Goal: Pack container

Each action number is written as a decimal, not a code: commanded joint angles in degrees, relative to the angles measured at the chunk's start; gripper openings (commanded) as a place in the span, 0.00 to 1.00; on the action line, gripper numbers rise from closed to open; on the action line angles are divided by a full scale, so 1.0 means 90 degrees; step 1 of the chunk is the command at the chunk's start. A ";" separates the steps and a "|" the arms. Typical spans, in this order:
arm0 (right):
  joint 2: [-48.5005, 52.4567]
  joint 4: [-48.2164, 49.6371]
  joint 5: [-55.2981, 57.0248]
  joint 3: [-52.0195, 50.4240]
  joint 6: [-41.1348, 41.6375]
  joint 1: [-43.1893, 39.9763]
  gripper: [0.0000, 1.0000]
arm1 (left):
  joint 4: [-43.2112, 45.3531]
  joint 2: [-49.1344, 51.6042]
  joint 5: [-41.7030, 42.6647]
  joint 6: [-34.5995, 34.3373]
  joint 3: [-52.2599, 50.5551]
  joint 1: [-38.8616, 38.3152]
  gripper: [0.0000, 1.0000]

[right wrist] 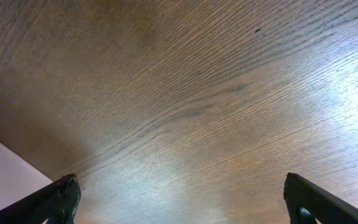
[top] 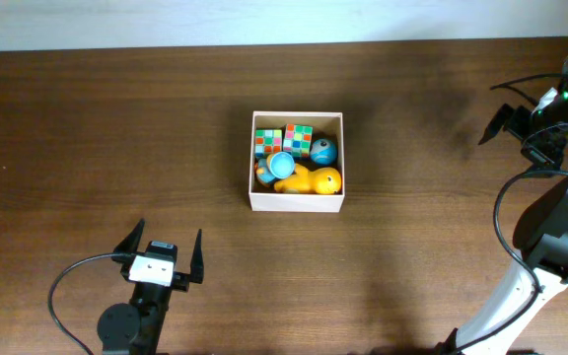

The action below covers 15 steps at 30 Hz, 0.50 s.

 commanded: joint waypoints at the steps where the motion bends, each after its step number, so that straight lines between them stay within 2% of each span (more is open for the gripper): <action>1: 0.0104 0.0002 -0.0080 0.0010 0.0029 0.0389 0.99 | 0.0036 -0.0066 -0.0068 0.0104 -0.0063 0.0034 0.99; 10: 0.0061 0.0007 -0.0080 0.0010 0.0029 0.1987 0.99 | 0.0036 -0.0066 -0.0068 0.0104 -0.0063 0.0034 0.99; 15: -0.0335 0.0049 -0.0080 0.0010 0.0029 0.2878 0.99 | 0.0036 -0.0066 -0.0068 0.0104 -0.0063 0.0034 0.99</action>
